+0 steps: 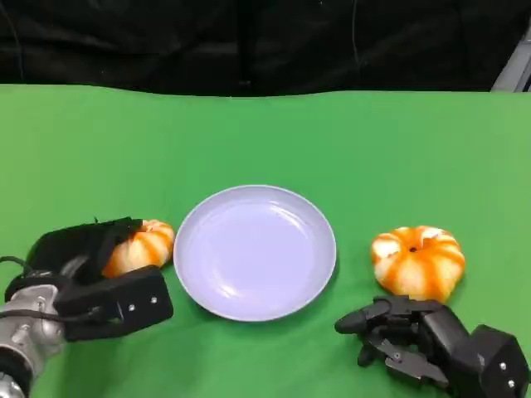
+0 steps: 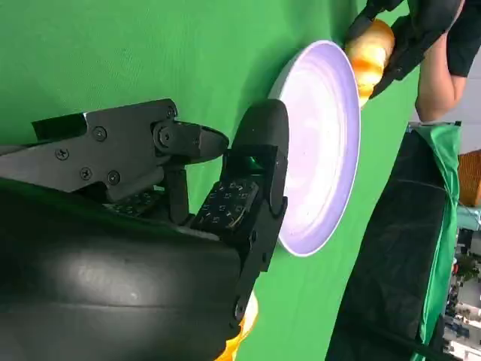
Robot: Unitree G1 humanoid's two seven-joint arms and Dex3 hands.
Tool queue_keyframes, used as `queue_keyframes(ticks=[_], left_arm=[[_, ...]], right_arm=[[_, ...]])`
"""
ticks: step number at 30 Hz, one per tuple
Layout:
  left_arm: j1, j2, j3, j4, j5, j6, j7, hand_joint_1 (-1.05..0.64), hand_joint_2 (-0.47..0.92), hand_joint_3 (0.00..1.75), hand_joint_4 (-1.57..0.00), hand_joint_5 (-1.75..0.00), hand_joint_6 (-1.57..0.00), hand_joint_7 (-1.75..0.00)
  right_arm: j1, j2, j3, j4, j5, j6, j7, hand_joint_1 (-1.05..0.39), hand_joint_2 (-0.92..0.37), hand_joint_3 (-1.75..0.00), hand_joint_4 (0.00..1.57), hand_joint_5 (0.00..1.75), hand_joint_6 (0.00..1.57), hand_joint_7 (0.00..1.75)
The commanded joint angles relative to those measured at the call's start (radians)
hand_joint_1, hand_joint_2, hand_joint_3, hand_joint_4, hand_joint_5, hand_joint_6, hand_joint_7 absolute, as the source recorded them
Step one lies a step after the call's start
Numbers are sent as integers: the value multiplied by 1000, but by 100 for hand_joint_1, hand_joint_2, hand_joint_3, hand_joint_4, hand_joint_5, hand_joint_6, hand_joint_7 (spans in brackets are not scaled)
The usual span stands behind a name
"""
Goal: Grasp the bread from the table and place it into the plate.
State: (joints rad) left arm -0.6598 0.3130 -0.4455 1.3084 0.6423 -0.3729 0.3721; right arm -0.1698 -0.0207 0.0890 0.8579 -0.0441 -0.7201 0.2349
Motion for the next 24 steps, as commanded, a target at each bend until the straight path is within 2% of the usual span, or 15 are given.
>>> queue_keyframes(ticks=[1, 4, 12, 18, 20, 23, 24], left_arm=[[-1, 5, -12, 15, 5, 37, -43, -41, 92, 15, -47, -1, -65, -5], [0, 5, -11, 14, -1, 33, -46, -40, 92, 14, -47, -1, -65, -4], [5, 11, -9, 11, -17, 15, -49, -15, 92, 4, -51, -1, -65, -1], [3, 11, -22, 11, -4, 26, -37, -11, 92, 11, -53, -1, -67, -1], [3, 11, -27, 10, 2, 29, -18, -11, 92, 10, -56, -3, -69, -2], [1, 9, -27, 10, -1, 33, -4, -14, 92, 13, -80, -8, -85, -5], [1, 9, -26, 9, -2, 30, 5, -14, 92, 12, -92, -12, -95, -7]], right_arm=[[10, -11, -4, 19, 0, 28, 9, -3, -92, -40, 78, 126, 101, 53], [10, -11, -4, 18, -1, 29, 8, -3, -92, -40, 77, 125, 101, 52], [11, -12, -5, 22, 0, 22, 11, -3, -92, -40, 78, 125, 101, 52], [12, -13, -5, 19, 0, 21, 13, -2, -92, -41, 78, 125, 101, 51], [13, -14, -4, 16, -3, 26, 10, -2, -92, -41, 78, 125, 101, 51], [12, -15, -3, 14, -8, 26, 4, -2, -92, -40, 78, 125, 101, 51], [12, -15, -3, 14, -8, 26, 4, -3, -92, -40, 78, 124, 101, 51]])
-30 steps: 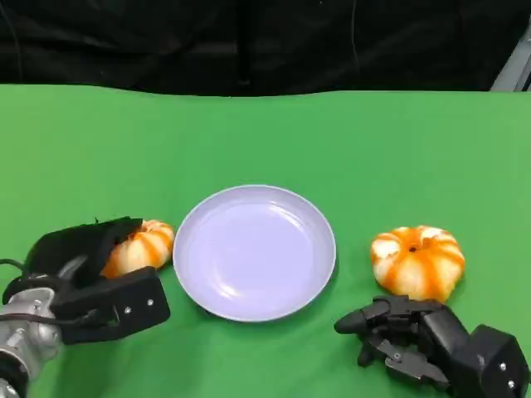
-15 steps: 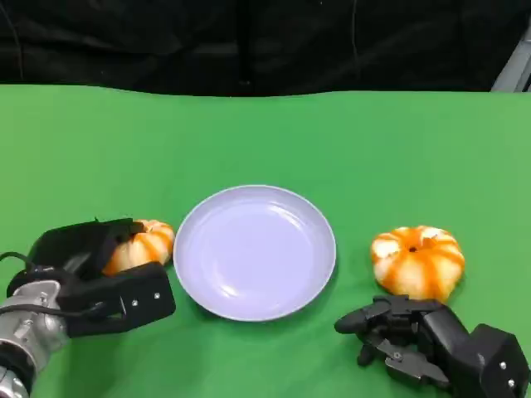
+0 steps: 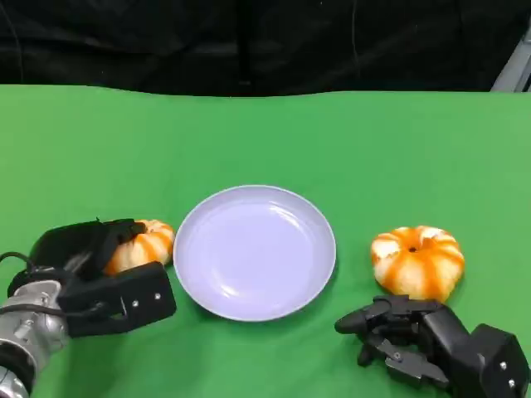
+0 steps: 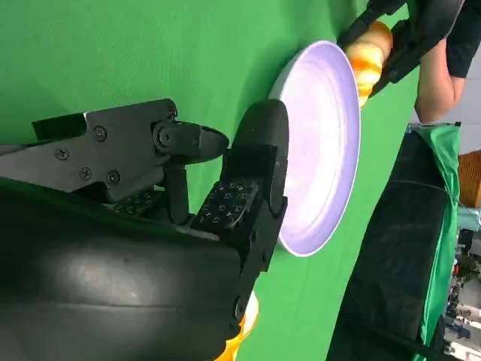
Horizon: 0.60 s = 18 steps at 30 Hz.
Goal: Grasp the bread from the table and place it into the plate.
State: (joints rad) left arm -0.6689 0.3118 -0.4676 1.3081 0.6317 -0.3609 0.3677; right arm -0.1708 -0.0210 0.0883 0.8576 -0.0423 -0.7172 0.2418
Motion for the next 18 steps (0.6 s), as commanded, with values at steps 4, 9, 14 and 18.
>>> queue_keyframes(ticks=[4, 9, 14, 18], left_arm=[[16, 9, -2, 10, 8, 3, 49, -12, 92, 8, -107, -15, -108, -8], [24, 0, 23, 14, -17, -10, 87, -10, 92, 5, -60, -171, -66, -141], [25, -2, 31, 14, -16, -7, 99, -10, 92, 3, -59, -175, -70, -131], [27, -5, 35, 13, -11, -3, 128, -10, 92, 1, -59, -175, -73, -127]], right_arm=[[12, -14, -2, 17, -6, 20, 0, -3, -92, -40, 77, 124, 101, 51], [12, -14, -4, 18, -4, 22, 4, -3, -92, -40, 78, 124, 101, 52], [13, -14, -4, 21, -5, 18, 3, -3, -92, -40, 78, 124, 101, 51], [13, -14, -6, 23, 2, 18, 12, -3, -92, -40, 78, 124, 101, 51]])
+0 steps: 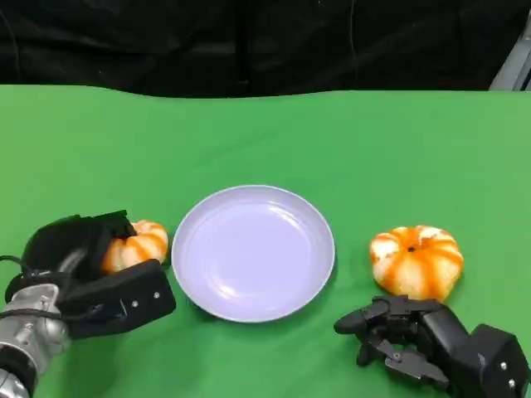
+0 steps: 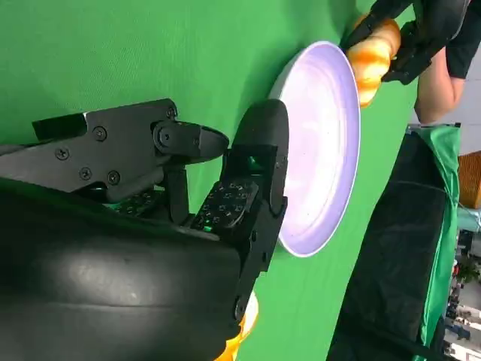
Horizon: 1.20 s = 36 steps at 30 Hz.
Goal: Grasp the bread from the table and place it into the plate.
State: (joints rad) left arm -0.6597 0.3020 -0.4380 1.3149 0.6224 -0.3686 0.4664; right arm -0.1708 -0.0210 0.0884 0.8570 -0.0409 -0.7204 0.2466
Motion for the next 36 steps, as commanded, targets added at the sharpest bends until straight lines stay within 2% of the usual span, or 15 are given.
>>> queue_keyframes(ticks=[1, 4, 9, 13, 14, 16, 17, 18, 19, 20, 24, 26, 31, 36], left_arm=[[18, 3, 10, 7, -5, 11, 38, -9, 91, 1, -59, -175, -72, -128], [19, 0, 20, 6, -9, 20, 66, -8, 90, 0, -56, -175, -65, -137], [24, 1, 28, 1, -8, 2, 129, -7, 88, 0, -56, -171, -76, -118], [27, 3, 31, -5, -8, -18, 166, -7, 87, 0, -56, -170, -78, -113], [30, 5, 34, -10, -9, -32, 191, -9, 87, 0, -58, -165, -83, -102], [33, 7, 41, -17, -13, -57, 231, -10, 87, 0, -59, -162, -87, -94], [33, 8, 45, -18, -15, -65, 242, -10, 86, 0, -65, -150, -98, -66], [33, 8, 48, -18, -15, -71, 250, -9, 86, 0, -68, -145, -108, -44], [33, 8, 50, -18, -15, -75, 255, -9, 86, 0, -69, -142, -116, -28], [33, 7, 51, -17, -13, -77, 257, -9, 86, 0, -69, -141, -119, -22], [36, 13, 58, -33, -10, -110, 287, -9, 86, 0, -70, -140, -122, -15], [41, 22, 65, -62, -12, -167, 328, -6, 85, 0, -79, -123, -126, -12], [53, 30, 66, -105, -3, -248, 367, -4, 85, 1, -87, -106, -130, -10], [63, 39, 60, -144, 8, -325, 384, -4, 86, 1, -92, -104, -133, -10]], right_arm=[[13, -14, -6, 22, 0, 22, 7, -3, -92, -40, 78, 124, 101, 51], [13, -15, -5, 21, -2, 23, 5, -3, -92, -40, 78, 124, 101, 51], [11, -14, -6, 27, -1, 14, 5, -2, -92, -40, 78, 123, 101, 51], [8, -14, -7, 32, -1, 14, 6, -2, -92, -40, 78, 123, 101, 51], [7, -14, -7, 35, -1, 15, 6, -2, -92, -41, 78, 123, 101, 51], [6, -15, -6, 36, -2, 17, 4, -3, -92, -41, 78, 123, 102, 51], [6, -16, -6, 34, -4, 18, 2, -3, -92, -41, 78, 123, 102, 51], [6, -16, -5, 34, -5, 19, 1, -3, -92, -41, 78, 123, 102, 51], [6, -16, -5, 33, -5, 19, 1, -3, -92, -41, 78, 123, 102, 51], [6, -16, -5, 33, -5, 19, 1, -3, -92, -41, 78, 123, 102, 51], [5, -16, -4, 36, -7, 16, -1, -3, -92, -41, 78, 123, 102, 51], [4, -15, -5, 43, -6, 9, 0, -2, -92, -41, 78, 124, 102, 51], [2, -14, -5, 44, -4, 14, 0, -3, -92, -41, 78, 124, 102, 52], [-3, -11, -8, 47, 1, 18, 0, -2, -92, -42, 78, 125, 102, 52]])
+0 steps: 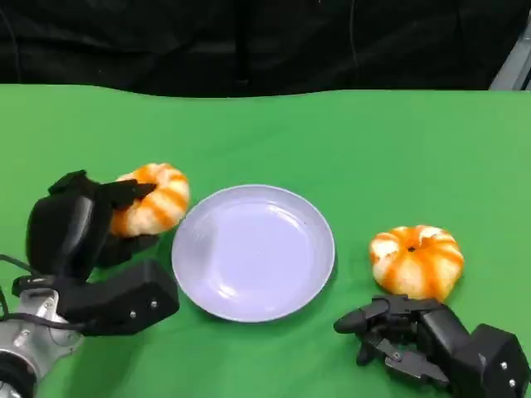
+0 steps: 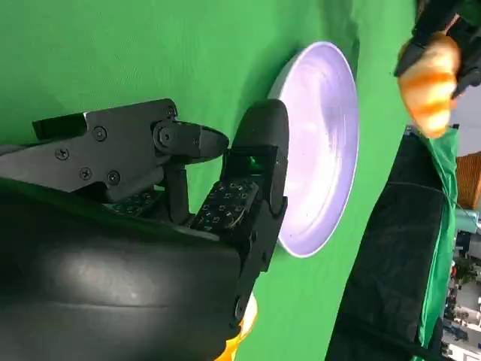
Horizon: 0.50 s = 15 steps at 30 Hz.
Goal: Grasp the bread from the table and place it into the plate.
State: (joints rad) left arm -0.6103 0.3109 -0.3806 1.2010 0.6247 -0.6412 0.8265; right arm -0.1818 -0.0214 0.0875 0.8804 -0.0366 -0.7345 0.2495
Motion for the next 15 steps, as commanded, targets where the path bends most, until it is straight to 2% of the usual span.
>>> queue_keyframes(ticks=[1, 8, 15], left_arm=[[17, 30, 1, -42, 8, -66, 25, -4, 86, 1, -92, -105, -134, -10], [36, 16, -2, -108, 15, -114, 7, -4, 87, 2, -92, -103, -134, -8], [30, -18, -16, -126, 22, -117, -22, 1, 90, 3, -96, -93, -136, -6]], right_arm=[[7, -11, -7, 26, -5, 31, -3, -2, -92, -42, 78, 125, 102, 52], [1, -11, -4, 32, -11, 23, -9, -1, -92, -42, 78, 127, 102, 53], [-3, -7, -1, 38, -16, 21, -19, -2, -92, -42, 78, 128, 102, 53]])
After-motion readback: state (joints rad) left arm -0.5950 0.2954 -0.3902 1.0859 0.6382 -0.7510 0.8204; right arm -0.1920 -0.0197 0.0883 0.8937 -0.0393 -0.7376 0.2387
